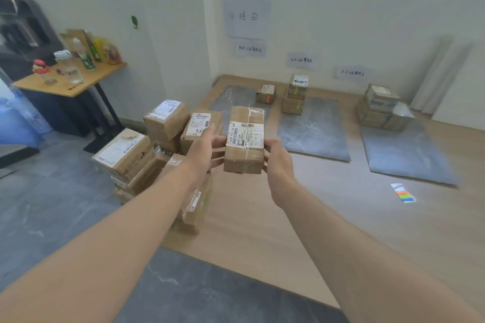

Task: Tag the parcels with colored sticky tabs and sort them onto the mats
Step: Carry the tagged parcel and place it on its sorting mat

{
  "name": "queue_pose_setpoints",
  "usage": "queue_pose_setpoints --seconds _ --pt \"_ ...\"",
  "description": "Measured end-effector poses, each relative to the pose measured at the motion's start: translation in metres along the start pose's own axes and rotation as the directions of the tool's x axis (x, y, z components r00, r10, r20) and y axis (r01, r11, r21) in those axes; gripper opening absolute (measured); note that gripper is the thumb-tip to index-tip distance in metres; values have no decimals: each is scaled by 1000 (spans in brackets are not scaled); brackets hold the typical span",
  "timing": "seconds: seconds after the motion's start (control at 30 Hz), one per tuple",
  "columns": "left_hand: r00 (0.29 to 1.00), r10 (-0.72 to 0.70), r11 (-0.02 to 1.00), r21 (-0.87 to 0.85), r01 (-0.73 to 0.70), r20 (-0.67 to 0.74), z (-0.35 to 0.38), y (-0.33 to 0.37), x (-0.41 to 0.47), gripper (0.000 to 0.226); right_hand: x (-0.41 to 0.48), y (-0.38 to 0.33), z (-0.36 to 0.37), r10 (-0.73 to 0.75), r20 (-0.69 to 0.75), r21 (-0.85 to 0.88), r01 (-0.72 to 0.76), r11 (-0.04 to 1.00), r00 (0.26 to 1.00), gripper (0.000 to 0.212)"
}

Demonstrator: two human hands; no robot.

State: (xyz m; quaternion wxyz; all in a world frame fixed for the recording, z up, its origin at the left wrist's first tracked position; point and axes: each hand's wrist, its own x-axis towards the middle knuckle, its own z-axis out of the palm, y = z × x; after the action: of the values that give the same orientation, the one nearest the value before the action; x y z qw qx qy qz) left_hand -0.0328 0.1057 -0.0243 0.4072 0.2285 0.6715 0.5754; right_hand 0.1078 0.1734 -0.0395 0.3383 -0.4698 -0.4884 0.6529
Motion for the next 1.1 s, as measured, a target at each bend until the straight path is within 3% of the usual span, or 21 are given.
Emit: queue_pose_setpoints --seconds 0.53,0.9,1.1 --pt "987 -122 987 -95 132 109 240 -47 13 62 58 4 -240 42 -163 47 -35 998 986 35" --pt "920 -294 953 4 304 259 312 -104 74 58 110 63 -299 135 -328 52 -124 991 935 38" --pt "874 -406 911 36 412 267 325 -158 99 53 128 115 -309 202 -377 37 -203 978 904 40"
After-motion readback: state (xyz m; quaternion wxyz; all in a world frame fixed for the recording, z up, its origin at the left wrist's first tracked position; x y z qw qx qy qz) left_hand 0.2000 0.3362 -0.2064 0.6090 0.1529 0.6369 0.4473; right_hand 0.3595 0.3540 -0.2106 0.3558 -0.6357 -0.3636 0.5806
